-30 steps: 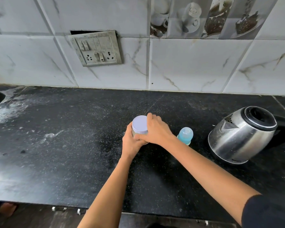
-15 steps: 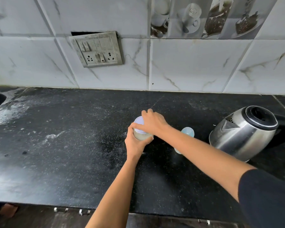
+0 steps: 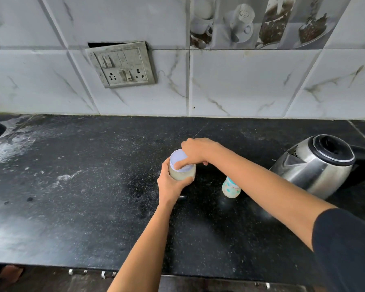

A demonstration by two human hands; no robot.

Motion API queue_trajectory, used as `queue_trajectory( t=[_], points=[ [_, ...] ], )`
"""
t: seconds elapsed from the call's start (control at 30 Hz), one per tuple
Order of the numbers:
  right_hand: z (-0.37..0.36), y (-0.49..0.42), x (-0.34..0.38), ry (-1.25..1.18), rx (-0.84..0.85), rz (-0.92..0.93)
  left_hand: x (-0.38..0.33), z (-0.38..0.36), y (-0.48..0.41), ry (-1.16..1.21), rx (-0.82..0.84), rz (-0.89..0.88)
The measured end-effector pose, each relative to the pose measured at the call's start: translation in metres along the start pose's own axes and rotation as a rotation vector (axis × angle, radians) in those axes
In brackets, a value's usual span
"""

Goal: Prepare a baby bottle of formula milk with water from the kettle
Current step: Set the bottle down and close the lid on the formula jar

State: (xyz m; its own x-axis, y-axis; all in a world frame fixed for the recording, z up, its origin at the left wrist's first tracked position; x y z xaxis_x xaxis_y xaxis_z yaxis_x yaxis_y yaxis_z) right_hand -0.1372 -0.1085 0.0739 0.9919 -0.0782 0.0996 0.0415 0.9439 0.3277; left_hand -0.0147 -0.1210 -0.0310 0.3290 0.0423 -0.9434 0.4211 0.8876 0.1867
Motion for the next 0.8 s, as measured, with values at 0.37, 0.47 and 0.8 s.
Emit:
queue_trajectory(
  t=[0.37,0.47,0.8],
  points=[
    [-0.011,-0.002,0.007,0.051,-0.065,0.114,0.001,-0.002,0.001,0.021,0.011,0.019],
    [-0.011,-0.001,0.012,0.036,-0.114,0.089,0.000,-0.003,0.002,0.035,-0.002,0.035],
    [-0.034,0.016,0.013,-0.230,-0.241,-0.110,-0.010,-0.001,0.018,0.000,-0.059,0.047]
  ],
)
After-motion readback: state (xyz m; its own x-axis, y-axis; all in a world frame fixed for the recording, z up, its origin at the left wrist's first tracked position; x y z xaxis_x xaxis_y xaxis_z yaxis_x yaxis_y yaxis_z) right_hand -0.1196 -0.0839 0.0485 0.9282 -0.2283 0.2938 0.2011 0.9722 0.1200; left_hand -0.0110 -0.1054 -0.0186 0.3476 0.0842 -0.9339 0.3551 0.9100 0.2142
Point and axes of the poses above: each hand's wrist, its own y-axis away from the middle knuckle, its own z-axis out of the back of the hand, x = y × z, the point moved 5 cm from there along -y, towards the middle knuckle, and after that the axes turned 8 degrees about z, right-handed, at the moved point
